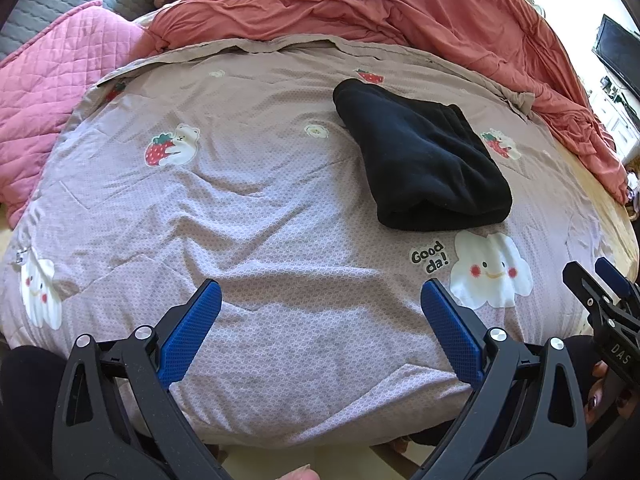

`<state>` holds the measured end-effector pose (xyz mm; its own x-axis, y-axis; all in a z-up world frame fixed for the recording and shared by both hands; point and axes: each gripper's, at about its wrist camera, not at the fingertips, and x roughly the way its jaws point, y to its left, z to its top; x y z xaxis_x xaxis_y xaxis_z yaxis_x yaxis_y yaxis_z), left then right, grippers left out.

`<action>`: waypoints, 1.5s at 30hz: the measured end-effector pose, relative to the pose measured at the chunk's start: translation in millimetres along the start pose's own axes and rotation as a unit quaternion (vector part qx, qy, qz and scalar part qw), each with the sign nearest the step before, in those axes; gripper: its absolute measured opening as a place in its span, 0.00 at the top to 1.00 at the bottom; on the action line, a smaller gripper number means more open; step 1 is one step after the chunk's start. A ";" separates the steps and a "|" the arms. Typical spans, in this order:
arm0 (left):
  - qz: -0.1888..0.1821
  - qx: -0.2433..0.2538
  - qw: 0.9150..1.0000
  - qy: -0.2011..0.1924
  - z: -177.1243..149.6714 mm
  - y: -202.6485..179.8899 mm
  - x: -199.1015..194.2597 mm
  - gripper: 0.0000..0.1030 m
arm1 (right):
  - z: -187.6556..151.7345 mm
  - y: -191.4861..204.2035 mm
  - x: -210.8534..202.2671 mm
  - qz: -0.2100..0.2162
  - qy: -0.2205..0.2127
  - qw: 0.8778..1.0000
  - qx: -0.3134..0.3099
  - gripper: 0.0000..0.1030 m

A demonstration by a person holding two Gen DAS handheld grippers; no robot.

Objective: Fold small clothes

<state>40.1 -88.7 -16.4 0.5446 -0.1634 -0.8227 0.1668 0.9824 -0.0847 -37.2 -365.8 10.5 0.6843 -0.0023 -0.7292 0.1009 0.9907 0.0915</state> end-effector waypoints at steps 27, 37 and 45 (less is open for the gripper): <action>0.007 -0.004 1.000 0.007 0.2 -0.8 0.3 0.09 | -0.5 -11.0 -3.8 -0.002 -0.002 1.000 0.004 0.05; -0.011 -0.027 0.999 0.030 0.4 8.2 5.3 0.09 | 7.8 -30.3 -29.3 -0.027 -0.025 0.999 0.014 0.05; 0.052 -0.013 0.998 0.028 7.9 48.4 3.0 0.09 | -7.9 -142.7 -79.3 -0.124 -0.056 0.984 0.118 0.05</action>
<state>56.3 -42.3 -18.5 0.5114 -0.0552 -0.8576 0.0898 0.9959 -0.0105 -111.6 -506.0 49.9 0.6913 -0.2671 -0.6714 0.4298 0.8989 0.0850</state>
